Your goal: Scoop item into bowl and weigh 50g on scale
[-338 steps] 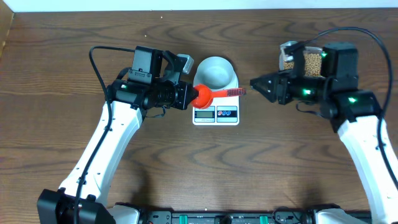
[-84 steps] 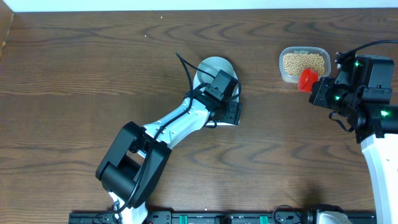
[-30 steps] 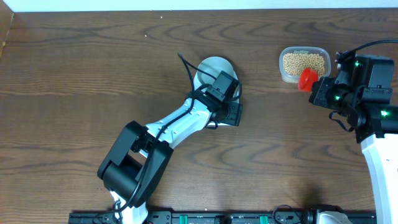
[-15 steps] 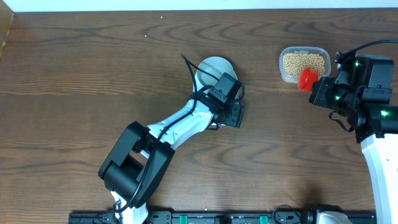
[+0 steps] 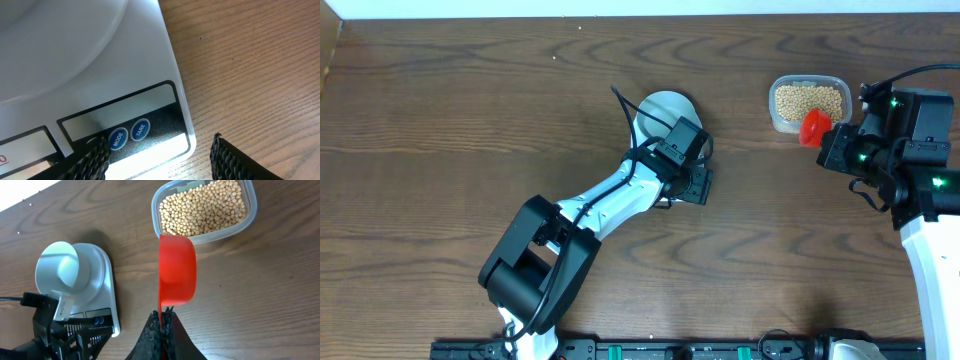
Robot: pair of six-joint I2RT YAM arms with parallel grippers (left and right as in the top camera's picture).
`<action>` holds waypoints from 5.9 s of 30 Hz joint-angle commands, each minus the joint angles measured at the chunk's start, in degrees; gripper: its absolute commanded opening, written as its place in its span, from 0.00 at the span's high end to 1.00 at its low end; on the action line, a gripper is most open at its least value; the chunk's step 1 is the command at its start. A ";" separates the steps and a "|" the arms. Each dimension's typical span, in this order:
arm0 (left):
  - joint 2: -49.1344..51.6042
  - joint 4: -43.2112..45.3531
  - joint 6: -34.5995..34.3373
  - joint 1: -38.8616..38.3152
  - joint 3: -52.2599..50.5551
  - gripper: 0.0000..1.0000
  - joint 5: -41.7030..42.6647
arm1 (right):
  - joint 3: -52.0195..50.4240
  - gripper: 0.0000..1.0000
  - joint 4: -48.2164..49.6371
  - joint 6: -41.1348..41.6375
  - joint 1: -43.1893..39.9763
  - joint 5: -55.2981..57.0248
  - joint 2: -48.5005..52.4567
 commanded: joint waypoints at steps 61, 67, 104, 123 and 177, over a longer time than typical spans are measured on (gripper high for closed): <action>1.90 -0.98 0.35 0.66 -0.57 0.33 -0.50 | 0.87 0.99 0.15 -0.70 -0.17 0.44 0.09; 3.63 -0.74 0.35 0.13 -0.57 0.33 -0.52 | 0.87 0.99 0.13 -0.70 -0.17 0.44 0.09; -12.94 -3.41 0.50 0.31 0.50 0.33 -0.70 | 0.87 0.99 1.09 -0.72 -0.17 0.46 0.09; -6.84 -2.58 0.52 0.13 0.48 0.33 -0.68 | 0.87 0.99 2.05 -0.72 -0.17 0.46 0.09; 1.73 -0.59 0.28 -0.07 -1.33 0.33 -1.84 | 0.87 0.98 1.42 -0.72 -0.17 0.44 0.09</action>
